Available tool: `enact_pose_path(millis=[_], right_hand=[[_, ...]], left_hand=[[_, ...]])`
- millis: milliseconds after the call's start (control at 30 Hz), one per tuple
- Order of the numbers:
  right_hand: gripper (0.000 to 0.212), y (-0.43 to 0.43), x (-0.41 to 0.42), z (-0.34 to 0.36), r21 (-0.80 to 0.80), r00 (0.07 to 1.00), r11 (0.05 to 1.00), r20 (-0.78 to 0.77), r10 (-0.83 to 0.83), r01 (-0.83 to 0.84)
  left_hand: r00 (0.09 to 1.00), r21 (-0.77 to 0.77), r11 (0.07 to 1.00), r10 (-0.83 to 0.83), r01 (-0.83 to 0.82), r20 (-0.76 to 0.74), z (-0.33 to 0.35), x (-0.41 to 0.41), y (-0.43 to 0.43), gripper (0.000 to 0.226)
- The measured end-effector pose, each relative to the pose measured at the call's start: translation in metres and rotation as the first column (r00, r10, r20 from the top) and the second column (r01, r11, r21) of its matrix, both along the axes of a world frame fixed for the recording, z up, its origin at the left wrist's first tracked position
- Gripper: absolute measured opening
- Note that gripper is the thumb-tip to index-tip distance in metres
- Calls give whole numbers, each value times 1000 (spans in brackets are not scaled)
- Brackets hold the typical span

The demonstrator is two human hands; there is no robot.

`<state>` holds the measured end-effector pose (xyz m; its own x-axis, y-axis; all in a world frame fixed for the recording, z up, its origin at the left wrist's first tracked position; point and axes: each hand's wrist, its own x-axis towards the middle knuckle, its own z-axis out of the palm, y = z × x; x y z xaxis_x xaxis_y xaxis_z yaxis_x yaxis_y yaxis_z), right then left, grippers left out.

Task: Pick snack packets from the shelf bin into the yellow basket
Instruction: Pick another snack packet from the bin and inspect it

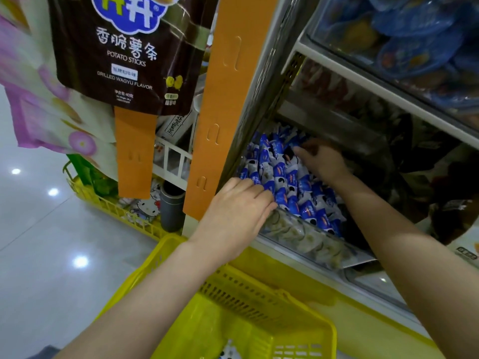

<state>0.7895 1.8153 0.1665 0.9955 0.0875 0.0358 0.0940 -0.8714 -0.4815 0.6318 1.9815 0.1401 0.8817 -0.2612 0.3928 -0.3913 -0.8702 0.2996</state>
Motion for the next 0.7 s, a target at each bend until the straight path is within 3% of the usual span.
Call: enact_pose_path(millis=[233, 400, 533, 700], right_hand=[[33, 2, 11, 8, -115, 993, 993, -114, -28, 15], [34, 2, 10, -7, -47, 998, 998, -56, 42, -44], [34, 2, 14, -10, -101, 994, 991, -80, 77, -85], [39, 10, 18, -2, -43, 985, 985, 52, 166, -164]], left_hand=[[998, 9, 1000, 4, -4, 56, -2, 1, 1, 35], [996, 17, 1000, 8, -10, 91, -4, 3, 1, 39], [995, 15, 1000, 2, -4, 102, -4, 3, 0, 40], [994, 13, 1000, 2, -4, 112, -5, 3, 1, 41]])
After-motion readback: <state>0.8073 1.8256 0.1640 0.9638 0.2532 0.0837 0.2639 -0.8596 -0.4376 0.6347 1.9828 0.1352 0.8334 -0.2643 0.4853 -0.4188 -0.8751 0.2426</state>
